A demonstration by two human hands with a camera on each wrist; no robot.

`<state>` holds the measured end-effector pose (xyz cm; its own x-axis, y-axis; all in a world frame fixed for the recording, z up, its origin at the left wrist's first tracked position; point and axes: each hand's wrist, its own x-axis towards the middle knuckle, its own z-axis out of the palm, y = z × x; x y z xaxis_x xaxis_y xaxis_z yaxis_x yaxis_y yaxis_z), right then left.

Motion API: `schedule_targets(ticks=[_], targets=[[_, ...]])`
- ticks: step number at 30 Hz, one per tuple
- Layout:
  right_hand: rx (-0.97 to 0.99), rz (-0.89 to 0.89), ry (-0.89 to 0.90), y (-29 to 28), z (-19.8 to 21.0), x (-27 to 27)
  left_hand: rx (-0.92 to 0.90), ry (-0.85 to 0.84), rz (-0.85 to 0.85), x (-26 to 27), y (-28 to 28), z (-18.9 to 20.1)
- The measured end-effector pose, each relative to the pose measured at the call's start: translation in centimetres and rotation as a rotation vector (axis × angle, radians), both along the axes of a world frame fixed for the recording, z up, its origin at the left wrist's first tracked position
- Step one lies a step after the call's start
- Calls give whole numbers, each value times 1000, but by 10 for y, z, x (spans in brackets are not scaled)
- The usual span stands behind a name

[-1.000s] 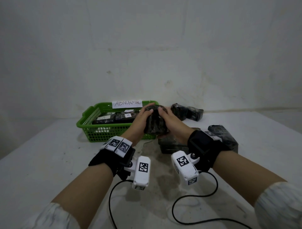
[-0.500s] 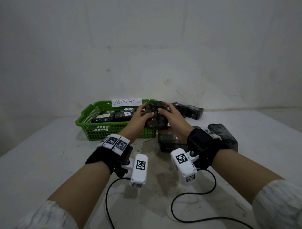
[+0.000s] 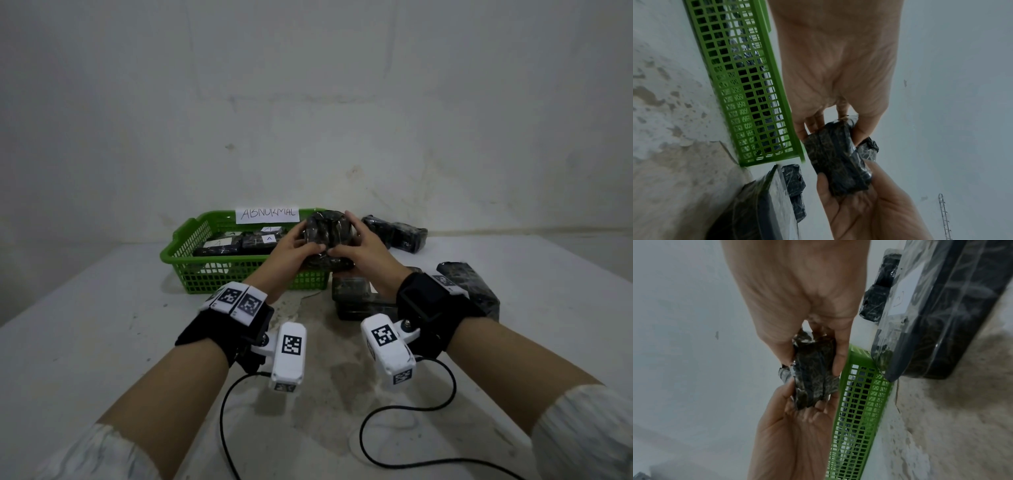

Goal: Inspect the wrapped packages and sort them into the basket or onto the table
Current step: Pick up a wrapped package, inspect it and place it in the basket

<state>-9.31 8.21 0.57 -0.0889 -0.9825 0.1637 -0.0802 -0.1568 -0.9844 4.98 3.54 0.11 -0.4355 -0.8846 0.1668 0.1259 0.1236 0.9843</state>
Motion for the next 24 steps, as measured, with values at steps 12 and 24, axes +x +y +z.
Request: schedule_targets(ticks=[12, 24], targets=[[13, 55, -31, 2, 0, -2, -17, -36, -40, 8, -1, -2], [72, 174, -106, 9, 4, 1, 0, -59, -53, 4, -1, -3]])
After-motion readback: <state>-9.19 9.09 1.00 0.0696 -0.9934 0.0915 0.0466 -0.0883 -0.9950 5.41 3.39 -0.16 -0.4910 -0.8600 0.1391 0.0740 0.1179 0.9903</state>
